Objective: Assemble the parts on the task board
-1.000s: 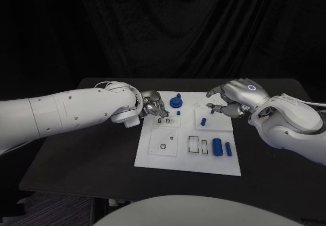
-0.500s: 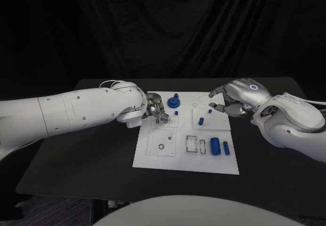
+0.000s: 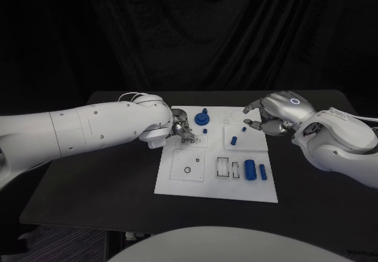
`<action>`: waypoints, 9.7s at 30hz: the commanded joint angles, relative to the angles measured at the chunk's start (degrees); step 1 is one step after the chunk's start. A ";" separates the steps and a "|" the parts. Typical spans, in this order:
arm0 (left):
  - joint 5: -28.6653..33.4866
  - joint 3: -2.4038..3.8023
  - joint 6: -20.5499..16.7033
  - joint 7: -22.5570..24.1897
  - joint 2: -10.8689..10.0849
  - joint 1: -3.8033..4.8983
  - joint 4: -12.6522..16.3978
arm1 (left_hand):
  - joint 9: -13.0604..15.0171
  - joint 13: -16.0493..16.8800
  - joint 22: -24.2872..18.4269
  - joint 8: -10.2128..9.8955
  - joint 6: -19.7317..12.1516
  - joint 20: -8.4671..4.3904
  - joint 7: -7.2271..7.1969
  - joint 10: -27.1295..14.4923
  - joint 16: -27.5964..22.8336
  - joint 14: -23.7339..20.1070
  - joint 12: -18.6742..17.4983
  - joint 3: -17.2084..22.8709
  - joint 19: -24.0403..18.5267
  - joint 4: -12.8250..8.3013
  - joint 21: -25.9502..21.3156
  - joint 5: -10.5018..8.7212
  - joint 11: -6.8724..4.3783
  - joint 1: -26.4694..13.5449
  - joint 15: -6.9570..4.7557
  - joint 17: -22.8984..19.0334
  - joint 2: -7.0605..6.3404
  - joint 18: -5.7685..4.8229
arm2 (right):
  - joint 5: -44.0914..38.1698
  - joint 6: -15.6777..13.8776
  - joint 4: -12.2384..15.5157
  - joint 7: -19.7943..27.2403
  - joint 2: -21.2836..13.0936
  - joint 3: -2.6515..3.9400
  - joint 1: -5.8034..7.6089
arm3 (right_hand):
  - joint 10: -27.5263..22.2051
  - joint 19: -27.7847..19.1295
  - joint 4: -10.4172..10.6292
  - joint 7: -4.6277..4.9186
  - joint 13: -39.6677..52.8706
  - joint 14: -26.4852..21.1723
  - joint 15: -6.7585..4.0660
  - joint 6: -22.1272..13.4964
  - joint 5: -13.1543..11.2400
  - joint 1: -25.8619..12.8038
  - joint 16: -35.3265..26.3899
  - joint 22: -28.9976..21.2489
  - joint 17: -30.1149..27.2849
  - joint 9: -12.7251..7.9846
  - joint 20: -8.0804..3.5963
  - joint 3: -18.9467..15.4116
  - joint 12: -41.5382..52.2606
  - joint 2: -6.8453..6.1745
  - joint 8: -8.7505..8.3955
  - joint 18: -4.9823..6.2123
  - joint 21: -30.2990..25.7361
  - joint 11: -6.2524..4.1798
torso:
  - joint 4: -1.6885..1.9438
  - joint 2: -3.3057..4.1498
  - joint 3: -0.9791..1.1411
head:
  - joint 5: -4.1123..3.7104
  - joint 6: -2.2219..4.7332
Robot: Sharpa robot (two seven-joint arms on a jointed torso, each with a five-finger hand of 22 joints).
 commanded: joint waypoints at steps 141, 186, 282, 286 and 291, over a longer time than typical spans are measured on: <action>-0.19 0.03 3.48 5.77 2.11 -3.14 -7.04 | -3.52 10.40 11.08 -8.41 2.73 1.14 0.19 1.29 0.15 6.06 -1.47 -9.62 0.43 0.13 -4.59 -30.21 1.07 -20.05 1.07 15.09 4.48 1.48 | -0.39 2.49 -2.39 -1.54 1.74 0.04 -0.92 | 3.03 2.86 -1.25 -0.31 11.53 4.64 -0.84 1.77 5.61 2.65 -0.16 13.05 8.35 -0.67 -0.81 3.41 -2.60 0.57 -0.32 0.16 0.31 -0.76 | 0.02 0.03 -0.04 | 0.24 0.01; -6.69 0.03 6.17 7.01 2.06 3.24 -14.19 | 9.99 15.04 13.58 -0.64 4.80 -0.97 -2.46 5.97 0.15 6.06 4.41 -12.49 3.79 0.10 2.42 -24.24 -1.31 -11.10 -0.99 15.09 2.13 -0.10 | -0.39 2.08 -4.35 -1.56 1.50 0.04 -1.22 | 3.16 3.02 -0.89 -0.26 11.63 4.75 -0.83 1.72 6.13 2.27 0.07 13.16 8.77 -0.80 -0.82 3.81 -2.50 0.96 -0.47 0.08 0.60 -0.72 | -0.03 0.00 -0.10 | 0.28 0.01; -10.78 0.04 11.17 11.10 10.03 -0.15 -25.89 | 4.72 15.04 12.33 -16.15 8.43 0.28 -1.04 5.97 0.15 6.06 4.41 -11.27 1.75 -1.29 -1.64 -18.37 0.01 -10.61 0.24 15.09 3.59 0.83 | -0.39 2.31 -4.07 -1.26 2.25 0.04 -1.36 | 3.17 3.02 -0.98 -0.26 11.61 4.75 -0.84 1.78 6.46 2.38 0.06 13.15 8.73 -0.84 -0.83 4.19 -2.51 1.18 -0.49 0.08 0.58 -0.73 | -0.05 -0.03 -0.02 | 0.55 0.01; -10.78 0.04 11.18 11.19 10.11 -0.19 -26.10 | 4.78 15.04 12.31 -16.24 8.57 0.29 -1.08 5.97 0.15 6.06 4.41 -11.08 1.72 -1.45 -1.70 -18.11 0.00 -10.38 0.24 15.09 3.61 0.85 | -0.39 2.33 -4.03 -1.25 2.22 0.04 -1.36 | 3.17 3.02 -0.98 -0.26 11.61 4.75 -0.84 1.78 6.46 2.38 0.06 13.15 8.73 -0.84 -0.83 4.19 -2.51 1.18 -0.49 0.08 0.58 -0.73 | -0.03 -0.01 -0.03 | 0.45 0.01; -10.78 0.04 11.21 11.12 10.14 -0.23 -26.13 | 4.81 15.04 12.31 -16.29 8.60 0.29 -1.08 5.97 0.15 6.06 4.41 -10.99 1.72 -1.51 -1.70 -17.98 -0.01 -10.29 0.24 15.09 3.60 0.84 | -0.39 2.27 -3.99 -1.20 2.21 0.04 -1.36 | 3.17 3.02 -0.98 -0.26 11.61 4.75 -0.84 1.78 6.46 2.38 0.06 13.15 8.73 -0.84 -0.83 4.19 -2.51 1.18 -0.49 0.08 0.58 -0.73 | -0.02 -0.03 -0.03 | 0.48 0.01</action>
